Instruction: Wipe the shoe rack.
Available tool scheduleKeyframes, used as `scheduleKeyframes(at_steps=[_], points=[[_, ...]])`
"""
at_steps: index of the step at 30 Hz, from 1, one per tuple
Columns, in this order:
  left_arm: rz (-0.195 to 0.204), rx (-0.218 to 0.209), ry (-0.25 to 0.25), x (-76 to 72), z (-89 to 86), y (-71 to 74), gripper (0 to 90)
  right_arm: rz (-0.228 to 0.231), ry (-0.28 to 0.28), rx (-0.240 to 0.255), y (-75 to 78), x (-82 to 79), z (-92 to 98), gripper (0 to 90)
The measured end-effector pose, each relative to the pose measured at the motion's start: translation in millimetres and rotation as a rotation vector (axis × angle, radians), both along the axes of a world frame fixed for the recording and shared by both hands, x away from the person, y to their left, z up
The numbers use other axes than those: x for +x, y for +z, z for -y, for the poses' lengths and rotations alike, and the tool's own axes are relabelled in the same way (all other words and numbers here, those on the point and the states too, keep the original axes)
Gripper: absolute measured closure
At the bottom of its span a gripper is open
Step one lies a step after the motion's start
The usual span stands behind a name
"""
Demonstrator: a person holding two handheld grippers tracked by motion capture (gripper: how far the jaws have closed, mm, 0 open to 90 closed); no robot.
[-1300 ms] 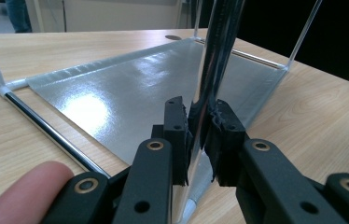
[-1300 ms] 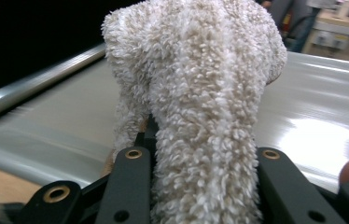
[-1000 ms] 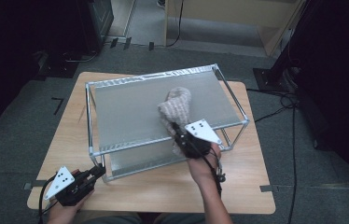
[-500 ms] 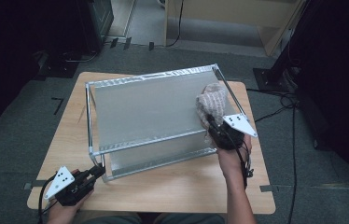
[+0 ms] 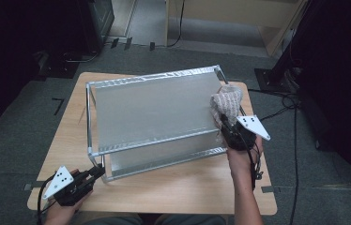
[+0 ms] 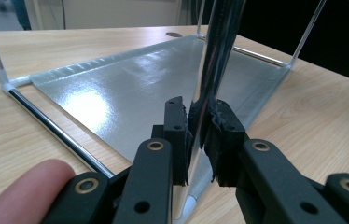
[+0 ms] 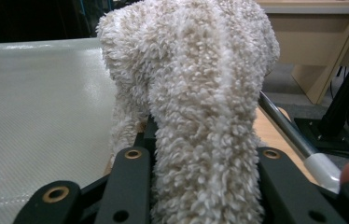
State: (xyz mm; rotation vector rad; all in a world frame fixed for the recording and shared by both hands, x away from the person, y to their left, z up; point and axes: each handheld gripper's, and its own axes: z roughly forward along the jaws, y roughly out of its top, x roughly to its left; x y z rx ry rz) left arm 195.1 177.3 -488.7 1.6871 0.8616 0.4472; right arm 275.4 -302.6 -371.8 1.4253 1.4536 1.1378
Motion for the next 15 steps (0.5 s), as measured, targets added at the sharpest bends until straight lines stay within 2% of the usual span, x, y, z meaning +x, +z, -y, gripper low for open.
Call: scheduleKeyframes(at_steps=[6, 10, 13, 15], points=[[-0.002, 0.001, -0.001, 1.0, 0.5, 0.2, 79.4, 0.012, 0.029, -0.002, -1.5, -9.2, -18.9, 70.8], [-0.009, -0.001, 0.007, 0.7, 1.9, 0.6, 79.4, 0.021, 0.1, -0.021, -2.3, -16.0, -51.2, 70.8], [-0.013, -0.003, 0.012, 0.6, 2.5, 0.7, 79.3, 0.023, 0.145, -0.009, -2.5, -19.5, -72.9, 70.9], [-0.014, -0.003, 0.013, 0.4, 2.8, 0.8, 79.1, 0.029, 0.19, -0.01, -3.2, -22.9, -94.4, 70.9]])
